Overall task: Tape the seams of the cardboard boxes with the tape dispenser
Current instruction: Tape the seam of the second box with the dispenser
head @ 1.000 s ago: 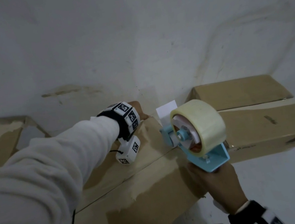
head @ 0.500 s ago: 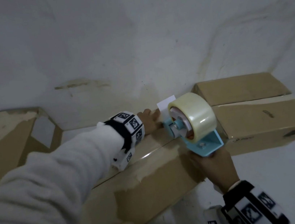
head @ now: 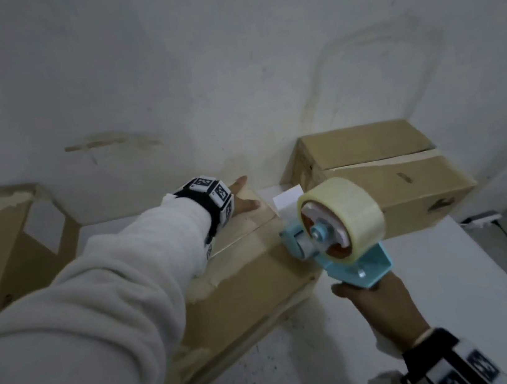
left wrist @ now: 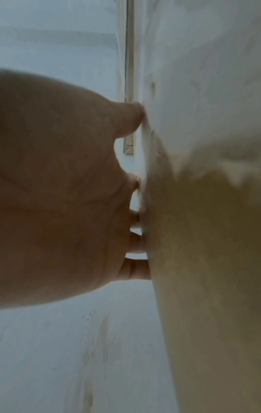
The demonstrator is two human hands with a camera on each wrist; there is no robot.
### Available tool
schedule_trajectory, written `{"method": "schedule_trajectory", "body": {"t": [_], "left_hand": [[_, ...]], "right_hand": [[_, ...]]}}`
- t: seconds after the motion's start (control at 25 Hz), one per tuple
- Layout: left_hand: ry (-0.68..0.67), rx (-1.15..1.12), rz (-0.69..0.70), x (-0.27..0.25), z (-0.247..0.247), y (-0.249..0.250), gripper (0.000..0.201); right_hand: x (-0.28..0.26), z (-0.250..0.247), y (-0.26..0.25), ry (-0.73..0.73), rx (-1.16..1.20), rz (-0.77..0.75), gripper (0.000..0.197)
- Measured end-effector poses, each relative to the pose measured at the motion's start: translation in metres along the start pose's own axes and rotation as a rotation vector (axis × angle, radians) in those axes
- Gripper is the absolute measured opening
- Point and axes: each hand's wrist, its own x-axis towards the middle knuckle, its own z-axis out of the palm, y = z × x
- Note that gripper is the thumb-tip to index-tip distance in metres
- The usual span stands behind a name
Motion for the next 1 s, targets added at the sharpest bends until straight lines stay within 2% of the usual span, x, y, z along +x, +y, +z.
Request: {"method": "schedule_trajectory", "body": {"t": [0.12,0.24,0.4,0.52,0.6,0.68,0.76,0.84,1.0], "left_hand": [[-0.002,0.044,-0.005,0.003,0.0,-0.007,0.088],[0.035,0.06,-0.033,-0.013,-0.004,0.004,0.088],[0.122,-0.03,0.097,-0.062,-0.01,0.024,0.085],[0.098,-0.058,0.186,-0.11,0.009,0.043,0.105],[0.082,-0.05,0.147,-0.125,0.043,0.061,0.12],[0.11,-0.009,0.087,-0.121,0.068,0.078,0.13],[0.166,0.054,0.072,-0.111,0.078,0.085,0.129],[0.217,0.114,0.136,-0.103,0.079,0.086,0.122],[0.187,0.153,0.229,-0.1,0.078,0.083,0.11]], "right_hand": [[-0.007,-0.001,0.015,0.037,0.03,0.028,0.016],[-0.009,0.001,0.018,0.015,0.041,0.005,0.018],[-0.014,-0.001,0.02,-0.031,0.058,-0.033,0.026],[-0.011,-0.003,0.022,-0.092,-0.051,-0.065,0.026],[-0.006,-0.005,0.025,-0.113,-0.063,-0.053,0.018],[-0.004,-0.008,0.027,-0.132,-0.065,-0.034,0.018],[-0.002,-0.01,0.027,-0.156,-0.052,-0.033,0.017],[0.0,-0.012,0.025,-0.18,-0.035,-0.033,0.014],[0.007,-0.012,0.023,-0.203,-0.031,-0.023,0.014]]}}
